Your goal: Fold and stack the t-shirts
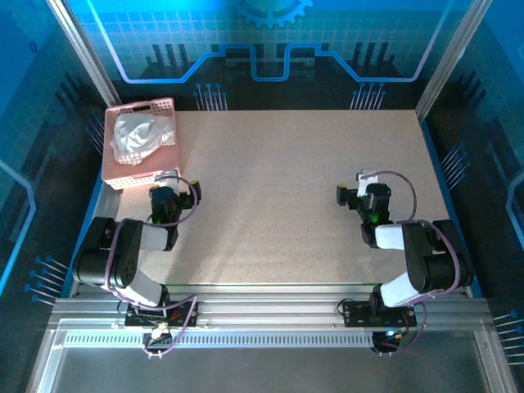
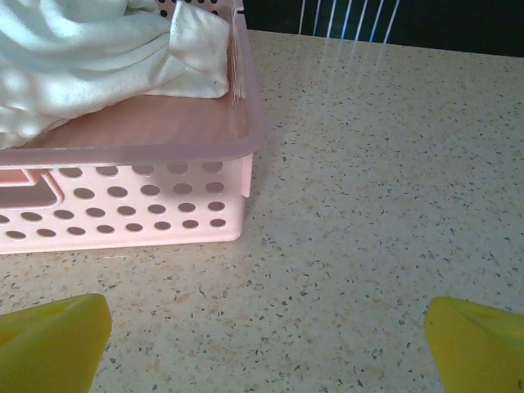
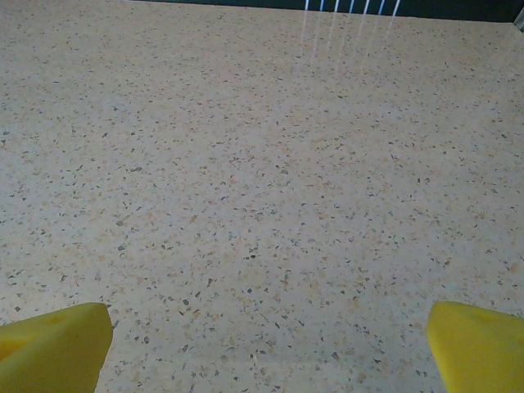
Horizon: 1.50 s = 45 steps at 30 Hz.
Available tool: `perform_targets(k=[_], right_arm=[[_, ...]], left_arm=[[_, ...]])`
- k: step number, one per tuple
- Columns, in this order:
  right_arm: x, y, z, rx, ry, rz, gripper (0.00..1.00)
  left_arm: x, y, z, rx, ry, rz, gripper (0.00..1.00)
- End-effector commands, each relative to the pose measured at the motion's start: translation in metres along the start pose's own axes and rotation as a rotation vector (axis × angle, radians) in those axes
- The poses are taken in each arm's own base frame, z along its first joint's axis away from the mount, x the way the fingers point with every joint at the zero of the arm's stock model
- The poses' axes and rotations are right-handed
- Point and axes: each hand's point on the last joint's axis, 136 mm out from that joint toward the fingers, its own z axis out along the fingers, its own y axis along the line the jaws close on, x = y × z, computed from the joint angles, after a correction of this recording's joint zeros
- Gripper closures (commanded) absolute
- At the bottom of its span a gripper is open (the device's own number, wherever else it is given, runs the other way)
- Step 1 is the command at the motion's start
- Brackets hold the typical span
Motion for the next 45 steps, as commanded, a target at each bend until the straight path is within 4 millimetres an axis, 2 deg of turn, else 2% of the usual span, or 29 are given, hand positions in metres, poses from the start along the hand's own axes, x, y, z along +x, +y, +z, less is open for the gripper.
perform_targets(k=[1,24,26,27,29,31,34,36,39,40,42,45], right_arm=[[-0.017,0.002,0.001,0.002,-0.050,-0.006,0.00],[-0.019,0.003,0.001,-0.005,-0.056,-0.008,0.00],[-0.034,0.008,-0.004,-0.023,-0.026,-0.036,0.00],[-0.045,0.009,-0.011,-0.027,0.045,-0.030,0.00],[-0.061,0.009,-0.032,-0.035,0.120,0.012,0.00],[-0.076,0.023,-0.061,-0.099,0.114,0.007,0.00],[-0.085,0.042,-0.098,-0.195,0.158,0.023,0.00],[-0.088,0.056,-0.118,-0.273,0.203,0.058,0.00],[-0.085,0.077,-0.139,-0.377,0.292,0.101,0.00],[-0.096,0.084,-0.146,-0.412,0.294,0.110,0.00],[-0.099,0.099,-0.152,-0.473,0.336,0.122,0.00],[-0.109,0.126,-0.153,-0.555,0.396,0.117,0.00]], left_arm=[[-0.011,-0.005,0.002,0.021,-0.032,0.014,0.01],[-0.012,-0.006,0.002,0.026,-0.032,0.012,0.01],[-0.021,-0.019,-0.004,0.083,-0.021,0.054,0.01],[-0.040,-0.028,-0.011,0.097,-0.034,0.081,0.01],[-0.065,-0.033,-0.030,0.096,0.016,0.047,0.01],[-0.087,-0.053,-0.057,0.186,0.034,-0.008,0.01],[-0.110,-0.075,-0.097,0.240,0.049,-0.060,0.01],[-0.120,-0.079,-0.115,0.236,0.106,-0.124,0.01],[-0.136,-0.068,-0.130,0.140,0.233,-0.199,0.01],[-0.142,-0.061,-0.131,0.099,0.280,-0.208,0.01],[-0.155,-0.047,-0.125,0.028,0.370,-0.261,0.01],[-0.177,-0.022,-0.104,-0.051,0.466,-0.366,0.01]])
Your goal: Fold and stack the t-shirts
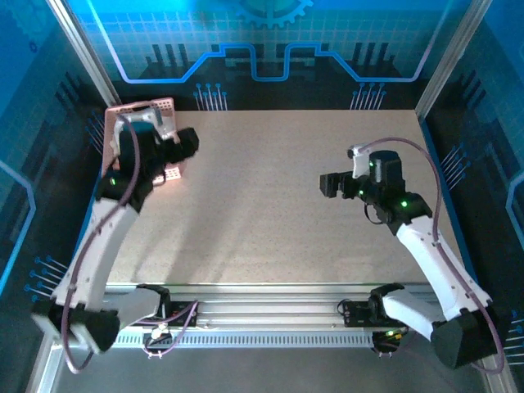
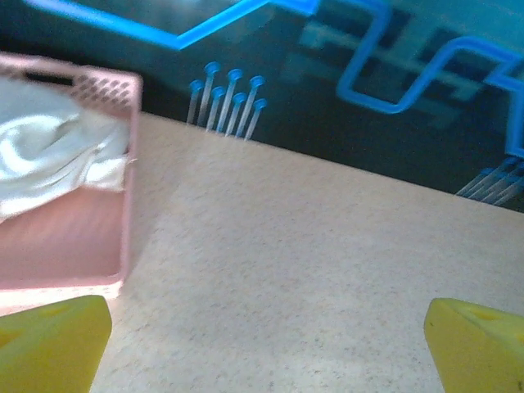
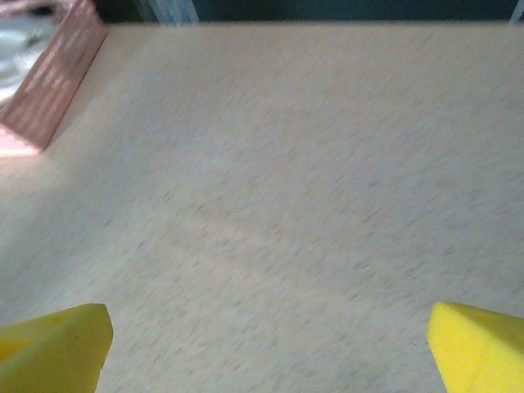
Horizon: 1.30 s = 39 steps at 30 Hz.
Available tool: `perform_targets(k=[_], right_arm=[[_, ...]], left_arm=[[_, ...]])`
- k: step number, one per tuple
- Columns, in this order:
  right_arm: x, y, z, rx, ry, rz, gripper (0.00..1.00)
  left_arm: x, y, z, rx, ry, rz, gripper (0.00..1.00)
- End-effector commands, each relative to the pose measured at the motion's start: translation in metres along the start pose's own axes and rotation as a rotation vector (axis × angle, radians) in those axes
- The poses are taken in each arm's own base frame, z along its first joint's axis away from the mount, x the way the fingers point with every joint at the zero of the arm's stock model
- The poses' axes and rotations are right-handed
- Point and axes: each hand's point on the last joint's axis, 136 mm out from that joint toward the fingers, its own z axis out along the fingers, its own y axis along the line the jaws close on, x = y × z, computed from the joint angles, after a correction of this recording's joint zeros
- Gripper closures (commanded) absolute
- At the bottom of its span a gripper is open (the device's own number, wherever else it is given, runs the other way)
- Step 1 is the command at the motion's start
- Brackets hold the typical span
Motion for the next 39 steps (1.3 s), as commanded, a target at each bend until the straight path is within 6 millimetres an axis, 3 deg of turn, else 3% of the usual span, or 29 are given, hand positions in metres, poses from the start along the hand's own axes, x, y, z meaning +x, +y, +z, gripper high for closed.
perform_targets(k=[1,7,11,16,22,26,31,36,39], right_arm=[[0.011,0.038,0.004,-0.131,0.169,0.050,0.00],[-0.020,0.093,0.040,-0.240,0.285,0.021,0.00],[-0.037,0.130,0.062,-0.330,0.327,0.021,0.00],[-0.042,0.163,0.076,-0.390,0.397,0.014,0.00],[-0.028,0.175,0.080,-0.418,0.440,0.038,0.00],[-0.024,0.177,0.080,-0.423,0.448,0.055,0.00],[-0.023,0.175,0.077,-0.394,0.455,0.064,0.00],[-0.029,0.171,0.069,-0.362,0.438,0.069,0.00],[-0.035,0.172,0.064,-0.358,0.419,0.065,0.00]], left_arm=[[0.026,0.052,0.012,-0.200,0.283,-0.147,0.01],[0.008,0.107,0.088,-0.314,0.401,-0.265,0.01],[0.010,0.146,0.138,-0.356,0.434,-0.330,0.02],[0.014,0.194,0.184,-0.402,0.413,-0.410,0.06],[0.019,0.234,0.222,-0.480,0.373,-0.411,0.08],[0.020,0.244,0.253,-0.461,0.368,-0.428,0.09],[0.037,0.266,0.277,-0.506,0.386,-0.449,0.12],[0.057,0.280,0.290,-0.528,0.418,-0.514,0.24],[0.067,0.280,0.300,-0.496,0.437,-0.547,0.40]])
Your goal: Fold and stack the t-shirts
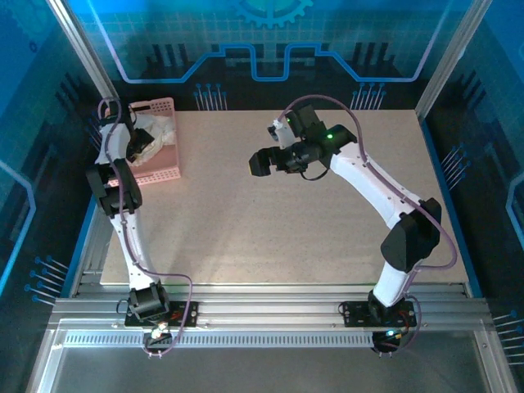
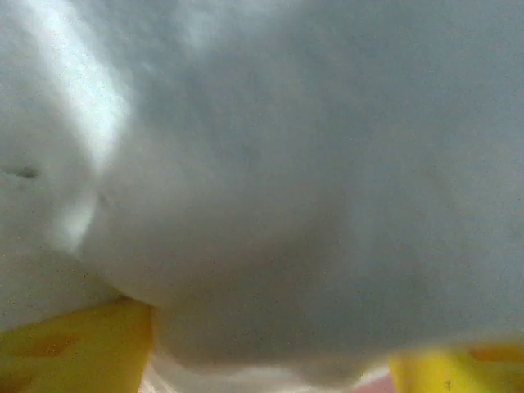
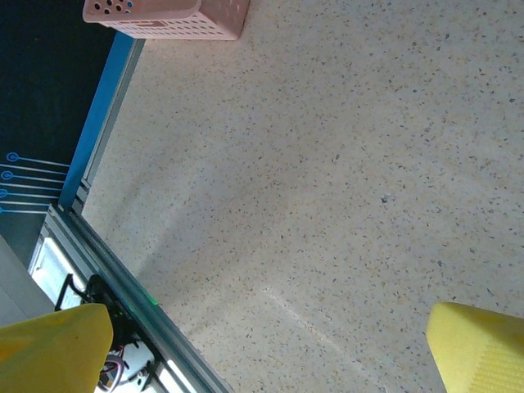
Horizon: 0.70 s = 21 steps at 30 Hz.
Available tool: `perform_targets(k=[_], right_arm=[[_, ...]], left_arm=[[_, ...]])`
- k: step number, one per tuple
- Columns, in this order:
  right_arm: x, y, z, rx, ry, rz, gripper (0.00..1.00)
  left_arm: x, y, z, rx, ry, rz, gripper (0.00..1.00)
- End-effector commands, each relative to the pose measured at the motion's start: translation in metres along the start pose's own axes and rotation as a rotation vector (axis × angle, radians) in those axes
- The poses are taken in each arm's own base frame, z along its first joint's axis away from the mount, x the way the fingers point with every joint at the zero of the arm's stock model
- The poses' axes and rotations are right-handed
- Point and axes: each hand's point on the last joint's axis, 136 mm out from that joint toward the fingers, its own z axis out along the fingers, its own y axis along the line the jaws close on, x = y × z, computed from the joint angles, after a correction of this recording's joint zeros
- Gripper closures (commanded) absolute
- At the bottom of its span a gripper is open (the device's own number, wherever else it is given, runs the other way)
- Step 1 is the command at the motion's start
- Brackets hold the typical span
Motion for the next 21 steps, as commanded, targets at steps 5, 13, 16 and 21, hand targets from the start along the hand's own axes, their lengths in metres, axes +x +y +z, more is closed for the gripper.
perform_targets(k=[5,13,16,21], right_arm=[[-0.005,0.017,-0.024,0.017,-0.040,-0.020,0.00],[-0.003,0.009,-0.018,0.035,-0.054,-0.018,0.00],[-0.004,0.007,-0.016,0.032,-0.059,-0.015,0.00],[-0.009,0.003,-0.017,0.021,-0.069,-0.017,0.00]], left_arm=[[-0.001,-0.025,0.006,0.183,0.067,-0.051,0.90],[-0.042,-0.084,-0.093,0.433,-0.078,0.010,1.00],[-0.054,-0.110,-0.159,0.535,-0.168,0.045,1.00],[-0.058,-0.151,-0.305,0.744,-0.339,0.128,1.00]])
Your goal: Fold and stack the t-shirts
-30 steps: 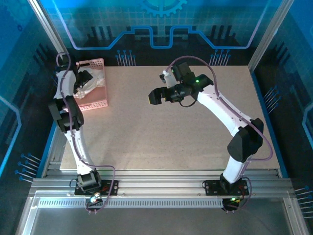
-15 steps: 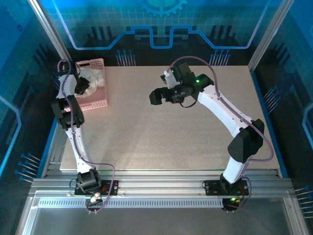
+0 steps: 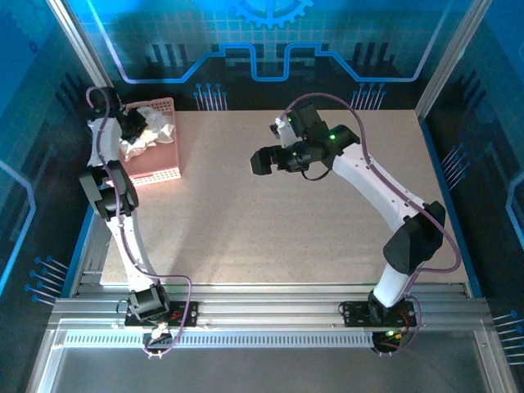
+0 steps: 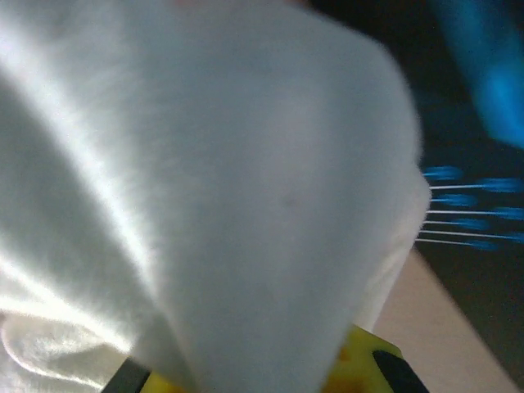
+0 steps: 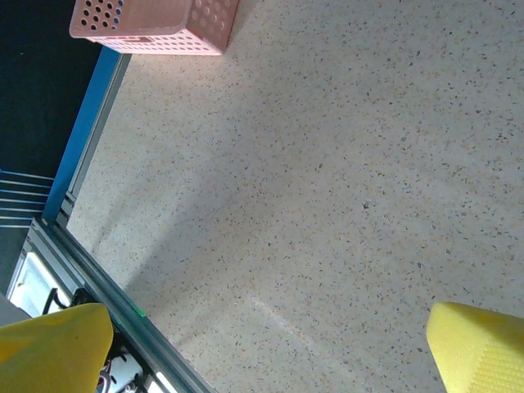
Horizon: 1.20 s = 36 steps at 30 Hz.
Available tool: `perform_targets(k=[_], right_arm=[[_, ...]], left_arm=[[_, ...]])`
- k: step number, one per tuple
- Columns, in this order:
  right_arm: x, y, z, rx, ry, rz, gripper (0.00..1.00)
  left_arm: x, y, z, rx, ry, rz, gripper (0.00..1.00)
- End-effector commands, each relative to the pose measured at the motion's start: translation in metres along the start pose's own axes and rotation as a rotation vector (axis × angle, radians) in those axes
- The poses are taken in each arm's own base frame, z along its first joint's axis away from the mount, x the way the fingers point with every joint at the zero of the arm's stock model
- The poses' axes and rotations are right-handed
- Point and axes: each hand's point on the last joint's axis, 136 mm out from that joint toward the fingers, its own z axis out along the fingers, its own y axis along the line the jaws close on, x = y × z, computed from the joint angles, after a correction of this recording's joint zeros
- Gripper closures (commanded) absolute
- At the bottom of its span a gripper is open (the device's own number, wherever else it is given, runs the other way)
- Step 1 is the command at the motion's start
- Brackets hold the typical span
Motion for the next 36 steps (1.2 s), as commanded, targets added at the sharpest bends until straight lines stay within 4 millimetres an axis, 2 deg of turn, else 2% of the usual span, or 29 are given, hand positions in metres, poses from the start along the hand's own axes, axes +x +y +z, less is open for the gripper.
perform_targets(k=[1,4,6,9,12,14,16,18,20,22,26,29,31,32,33,34,36], right_arm=[[-0.005,0.003,-0.010,-0.021,-0.034,-0.007,0.00],[-0.010,-0.007,-0.017,-0.018,-0.053,0.011,0.00],[-0.016,-0.015,-0.026,-0.023,-0.083,0.033,0.00],[-0.026,-0.028,-0.044,-0.021,-0.137,0.060,0.00],[-0.031,-0.042,-0.066,-0.003,-0.185,0.079,0.00],[-0.031,-0.056,-0.083,0.016,-0.219,0.103,0.00],[-0.029,-0.072,-0.103,0.040,-0.267,0.141,0.00],[-0.021,-0.089,-0.119,0.068,-0.299,0.180,0.00],[-0.010,-0.104,-0.131,0.094,-0.323,0.208,0.00],[0.005,-0.118,-0.136,0.110,-0.325,0.243,0.00],[0.031,-0.142,-0.130,0.142,-0.296,0.306,0.00],[0.045,-0.153,-0.114,0.147,-0.260,0.342,0.00],[0.055,-0.159,-0.101,0.146,-0.224,0.370,0.00],[0.059,-0.160,-0.095,0.145,-0.208,0.380,0.00],[0.064,-0.160,-0.087,0.141,-0.186,0.386,0.00],[0.067,-0.159,-0.081,0.139,-0.166,0.387,0.00],[0.071,-0.152,-0.070,0.140,-0.126,0.372,0.00]], left_arm=[[-0.035,-0.143,-0.144,0.345,-0.224,0.156,1.00],[-0.019,-0.209,-0.211,0.511,-0.272,0.240,1.00],[0.003,-0.252,-0.253,0.637,-0.284,0.294,1.00],[0.035,-0.302,-0.303,0.824,-0.265,0.314,1.00],[0.076,-0.343,-0.337,0.988,-0.202,0.320,1.00],[0.104,-0.363,-0.350,1.058,-0.155,0.330,1.00],[0.131,-0.377,-0.356,1.094,-0.094,0.326,1.00],[0.157,-0.383,-0.353,1.086,-0.036,0.337,1.00],[0.182,-0.380,-0.333,1.017,0.017,0.350,1.00],[0.204,-0.366,-0.292,0.909,0.085,0.330,1.00],[0.244,-0.328,-0.211,0.732,0.182,0.295,1.00],[0.285,-0.287,-0.141,0.615,0.294,0.242,1.00],[0.324,-0.249,-0.094,0.523,0.375,0.228,1.00],[0.340,-0.231,-0.073,0.486,0.412,0.213,0.75],[0.354,-0.207,-0.050,0.435,0.451,0.181,0.46],[0.361,-0.183,-0.032,0.367,0.479,0.146,0.34],[0.358,-0.153,-0.019,0.298,0.475,0.103,0.20]])
